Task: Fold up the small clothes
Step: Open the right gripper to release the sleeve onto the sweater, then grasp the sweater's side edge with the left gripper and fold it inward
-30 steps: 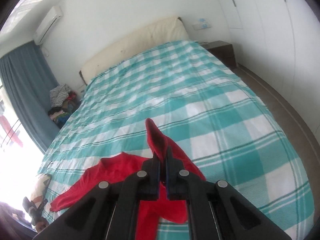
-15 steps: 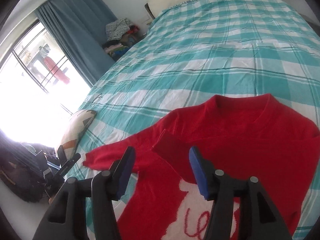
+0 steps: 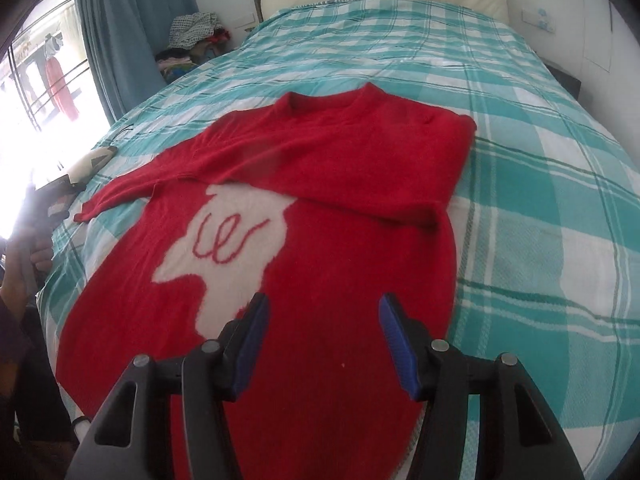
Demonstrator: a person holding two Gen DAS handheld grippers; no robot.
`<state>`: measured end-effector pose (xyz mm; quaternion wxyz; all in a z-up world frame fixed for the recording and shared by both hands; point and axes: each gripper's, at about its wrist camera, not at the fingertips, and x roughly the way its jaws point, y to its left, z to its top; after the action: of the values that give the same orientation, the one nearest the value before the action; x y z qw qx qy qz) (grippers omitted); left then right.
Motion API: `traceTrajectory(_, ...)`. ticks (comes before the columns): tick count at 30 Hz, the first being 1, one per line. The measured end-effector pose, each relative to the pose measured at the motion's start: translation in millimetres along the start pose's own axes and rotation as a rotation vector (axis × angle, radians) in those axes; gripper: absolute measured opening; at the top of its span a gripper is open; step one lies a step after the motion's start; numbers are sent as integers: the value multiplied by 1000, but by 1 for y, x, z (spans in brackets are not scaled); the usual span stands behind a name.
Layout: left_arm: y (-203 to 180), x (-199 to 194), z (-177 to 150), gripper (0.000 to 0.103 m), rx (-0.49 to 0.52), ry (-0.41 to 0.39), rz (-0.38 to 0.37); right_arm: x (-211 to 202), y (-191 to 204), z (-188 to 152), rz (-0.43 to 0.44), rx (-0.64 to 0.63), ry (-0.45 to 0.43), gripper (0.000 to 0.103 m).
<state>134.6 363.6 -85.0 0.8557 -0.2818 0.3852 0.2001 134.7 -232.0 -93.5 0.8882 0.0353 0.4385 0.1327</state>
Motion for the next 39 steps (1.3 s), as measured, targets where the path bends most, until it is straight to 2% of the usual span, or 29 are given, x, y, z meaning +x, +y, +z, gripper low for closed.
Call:
traceTrajectory(3,42,10,10,95,-184,51,-76,-19,-14,-30,-33,27,-76,57)
traceTrajectory(4,53,15,13,95,-229,66,-90,-24,-18,-40,-44,41,-101,57)
traceTrajectory(6,66,22,18,95,-268,75,-92,-25,-25,-48,-51,88,-88,58)
traceTrajectory(9,66,28,30,95,-200,77,-82,-30,-23,-42,-22,92,-108,58)
traceTrajectory(12,63,37,37,95,-134,93,-23,-33,-16,-39,-42,55,-133,58)
traceTrajectory(14,61,45,37,90,-94,121,10,-32,-16,-40,-24,66,-133,58)
traceTrajectory(16,54,50,36,75,-26,126,53,-30,-15,-42,-23,66,-129,58)
traceTrajectory(17,49,52,35,50,20,139,60,-30,-14,-42,-30,60,-127,58)
traceTrajectory(18,43,56,34,10,65,167,58,-29,-13,-42,-37,56,-128,58)
traceTrajectory(19,39,58,32,5,101,192,60,-29,-14,-42,-40,58,-131,58)
traceTrajectory(21,25,47,33,4,168,162,95,-31,-16,-42,-37,71,-139,58)
traceTrajectory(25,-34,-6,50,4,264,79,-13,-39,-21,-40,-45,95,-175,58)
traceTrajectory(28,-113,-54,61,4,385,6,-142,-44,-25,-38,-45,114,-196,58)
traceTrajectory(31,-202,-89,54,4,527,-40,-266,-48,-29,-36,-32,137,-208,58)
traceTrajectory(35,-305,-103,16,4,671,-14,-406,-54,-32,-35,-34,141,-221,58)
traceTrajectory(39,-378,-87,-51,4,813,51,-459,-59,-34,-36,-40,140,-231,58)
